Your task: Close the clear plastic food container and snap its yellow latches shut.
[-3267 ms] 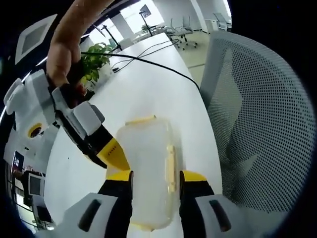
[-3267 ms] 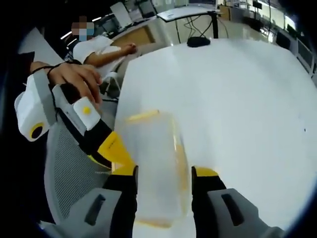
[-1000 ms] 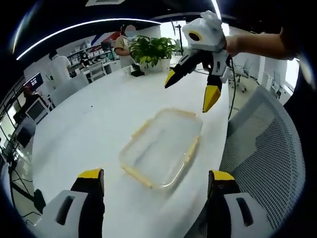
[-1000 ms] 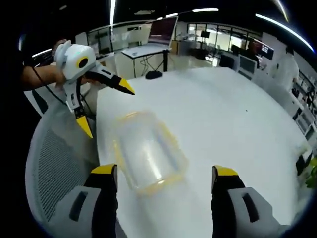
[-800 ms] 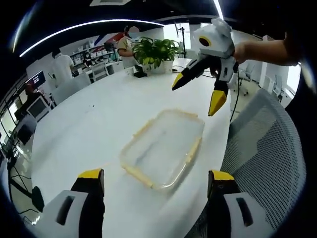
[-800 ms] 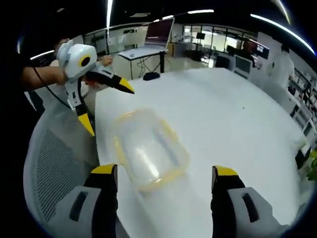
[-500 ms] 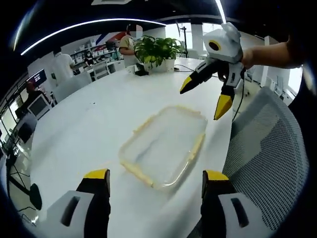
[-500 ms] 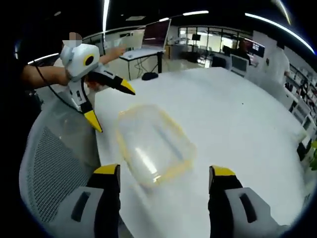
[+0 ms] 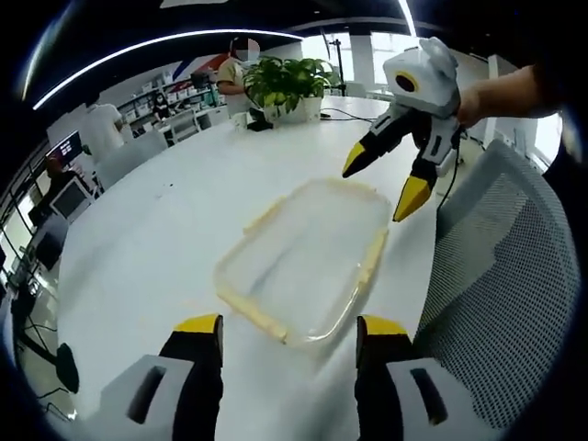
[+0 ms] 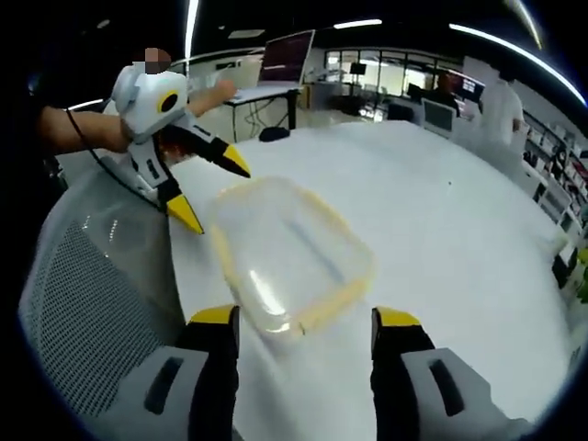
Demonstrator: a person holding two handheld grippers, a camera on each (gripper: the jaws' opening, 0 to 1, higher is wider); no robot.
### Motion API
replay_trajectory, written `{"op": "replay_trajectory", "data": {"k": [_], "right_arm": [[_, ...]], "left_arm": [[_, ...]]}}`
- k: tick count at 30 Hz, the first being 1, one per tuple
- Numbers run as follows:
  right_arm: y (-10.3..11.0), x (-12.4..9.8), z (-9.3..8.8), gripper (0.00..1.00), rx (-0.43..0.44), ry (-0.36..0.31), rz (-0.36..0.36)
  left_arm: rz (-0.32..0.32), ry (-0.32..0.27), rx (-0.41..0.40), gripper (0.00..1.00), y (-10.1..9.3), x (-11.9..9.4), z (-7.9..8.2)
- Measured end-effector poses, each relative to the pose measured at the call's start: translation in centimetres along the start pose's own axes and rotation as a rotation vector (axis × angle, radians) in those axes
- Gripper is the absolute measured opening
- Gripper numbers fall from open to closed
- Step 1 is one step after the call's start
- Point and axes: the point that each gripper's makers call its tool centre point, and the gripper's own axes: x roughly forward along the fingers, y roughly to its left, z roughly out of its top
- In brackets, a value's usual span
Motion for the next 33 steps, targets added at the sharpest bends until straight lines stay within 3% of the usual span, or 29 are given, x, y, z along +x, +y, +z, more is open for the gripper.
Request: {"op": "replay_trajectory", "data": {"k": [4, 11, 33], "right_arm": [[-0.1, 0.3, 0.0, 0.51, 0.001, -0.003, 0.002], [0.4, 0.9, 0.3, 0.48, 0.004, -0.009, 0.021], [-3.0, 2.5, 1.8, 0.47, 0.019, 0.001, 0.011]], "left_arm": [[0.000, 0.001, 0.006, 0.45, 0.1, 0.2, 0.0], [-0.017, 0.001, 0.017, 0.44, -0.1, 0.7, 0.2], [-0.032, 0.015, 0.028, 0.43, 3.3, 3.0, 1.4]]}}
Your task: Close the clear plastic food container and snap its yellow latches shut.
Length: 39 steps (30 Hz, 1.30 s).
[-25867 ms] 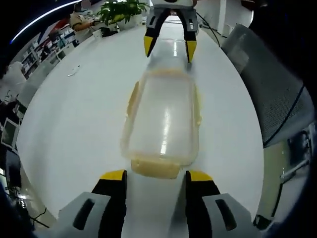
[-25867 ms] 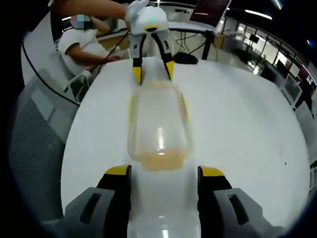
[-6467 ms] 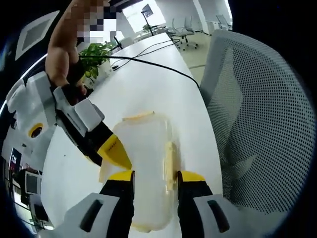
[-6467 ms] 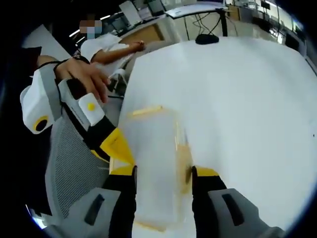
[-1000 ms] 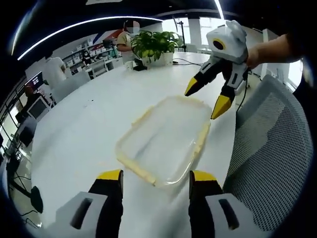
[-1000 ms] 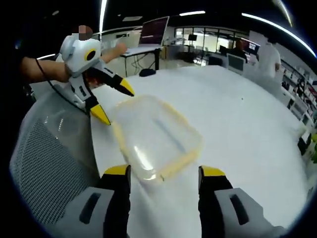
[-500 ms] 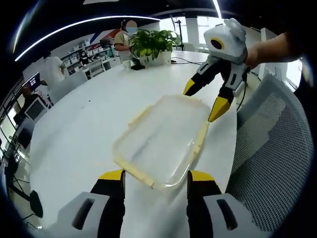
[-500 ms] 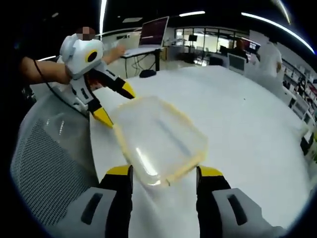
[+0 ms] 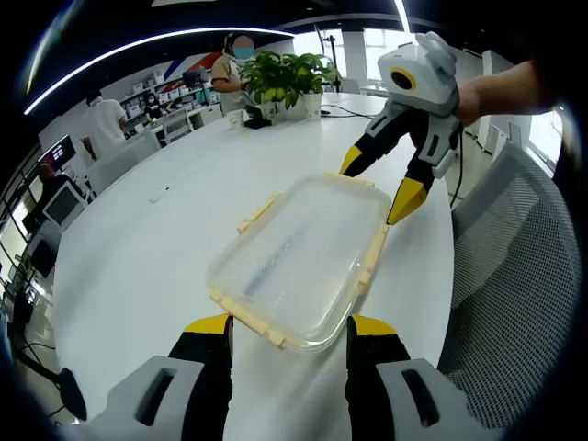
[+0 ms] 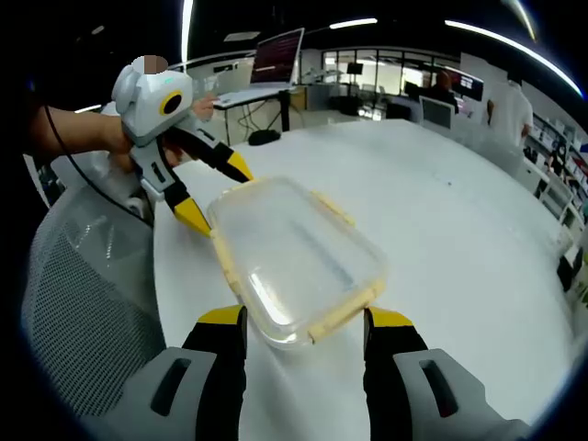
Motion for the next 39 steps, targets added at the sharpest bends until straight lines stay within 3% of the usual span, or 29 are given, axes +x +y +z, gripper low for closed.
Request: {"op": "replay_trajectory", "data": {"k": [20, 39], "right_arm": [[-3.7, 2.3, 1.6, 0.47, 0.000, 0.020, 0.003], [-6.7, 3.4, 2.5, 0.46, -0.017, 0.054, 0.005]], "left_arm": [[0.016, 0.016, 0.007, 0.41, 3.9, 2.3, 1.1], [0.017, 0.024, 0.002, 0.41, 6.2, 3.9, 2.3]]}}
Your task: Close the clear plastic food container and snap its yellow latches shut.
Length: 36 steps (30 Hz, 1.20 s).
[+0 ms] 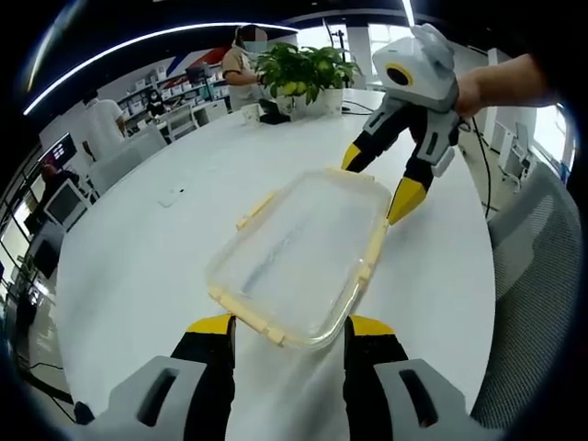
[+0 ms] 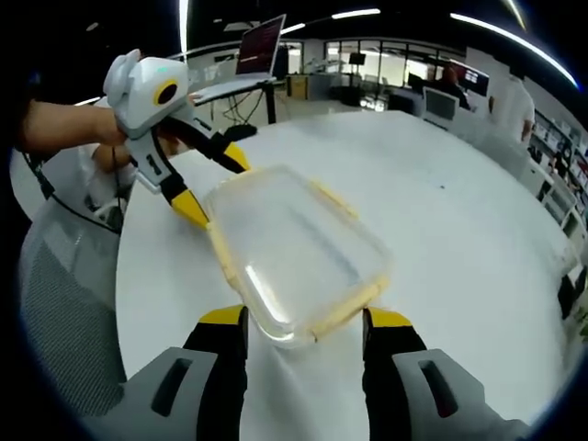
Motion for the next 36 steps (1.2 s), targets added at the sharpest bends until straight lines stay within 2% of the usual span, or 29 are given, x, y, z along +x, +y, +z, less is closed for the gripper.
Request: {"op": "replay_trajectory", "data": {"k": [10, 13, 17, 21, 28, 36], "right_arm": [[-0.4, 0.2, 0.2, 0.47, 0.008, 0.004, -0.005], [-0.4, 0.2, 0.2, 0.47, 0.009, 0.005, -0.010], [-0.4, 0.0, 0.4, 0.50, 0.015, -0.005, -0.024], [-0.2, -0.4, 0.6, 0.51, 0.023, -0.013, -0.033], [0.1, -1.4, 0.8, 0.54, 0.026, -0.032, -0.055], [0.6, -3.1, 0.8, 0.57, 0.021, -0.048, -0.080]], "left_arm": [[-0.010, 0.006, -0.001, 0.41, 0.5, 0.3, 0.1], [-0.011, 0.014, -0.037, 0.40, 0.5, 0.3, 0.0], [-0.004, 0.012, -0.033, 0.41, 0.5, 0.0, -0.1], [0.002, -0.021, -0.085, 0.45, 0.7, -0.8, 0.7], [0.018, -0.059, -0.119, 0.48, 0.5, -2.2, 1.4], [0.038, -0.064, -0.118, 0.50, -0.5, -4.1, 1.1]]}}
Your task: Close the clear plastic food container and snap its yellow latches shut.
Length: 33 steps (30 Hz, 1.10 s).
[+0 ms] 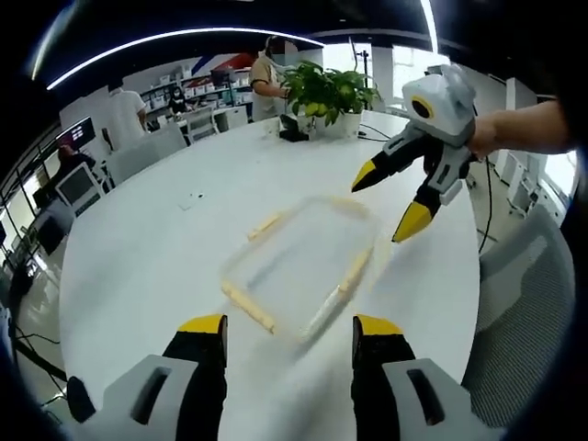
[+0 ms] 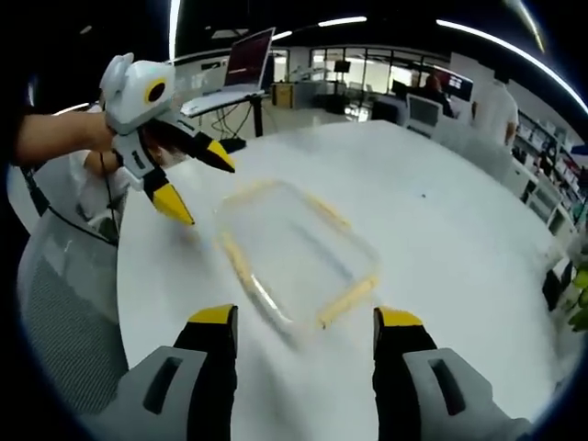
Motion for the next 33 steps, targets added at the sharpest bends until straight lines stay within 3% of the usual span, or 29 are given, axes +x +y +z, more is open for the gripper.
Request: {"op": "replay_trajectory", "data": {"k": [10, 18, 24, 33], "right_arm": [[1.0, -2.8, -0.4, 0.62, 0.004, -0.030, -0.037], [2.3, -5.0, -2.3, 0.66, 0.030, -0.043, -0.086], [3.4, -6.2, -3.7, 0.70, 0.042, -0.064, -0.118], [4.9, -8.3, -4.1, 0.76, 0.087, -0.141, -0.152]], "left_arm": [[0.016, -0.026, -0.013, 0.53, -1.7, -2.5, -0.5], [0.031, -0.058, -0.038, 0.57, -3.2, -4.3, -1.5], [0.032, -0.094, -0.062, 0.64, -4.5, -5.6, -2.4], [0.063, -0.131, -0.055, 0.76, -6.1, -7.5, -3.1]]}}
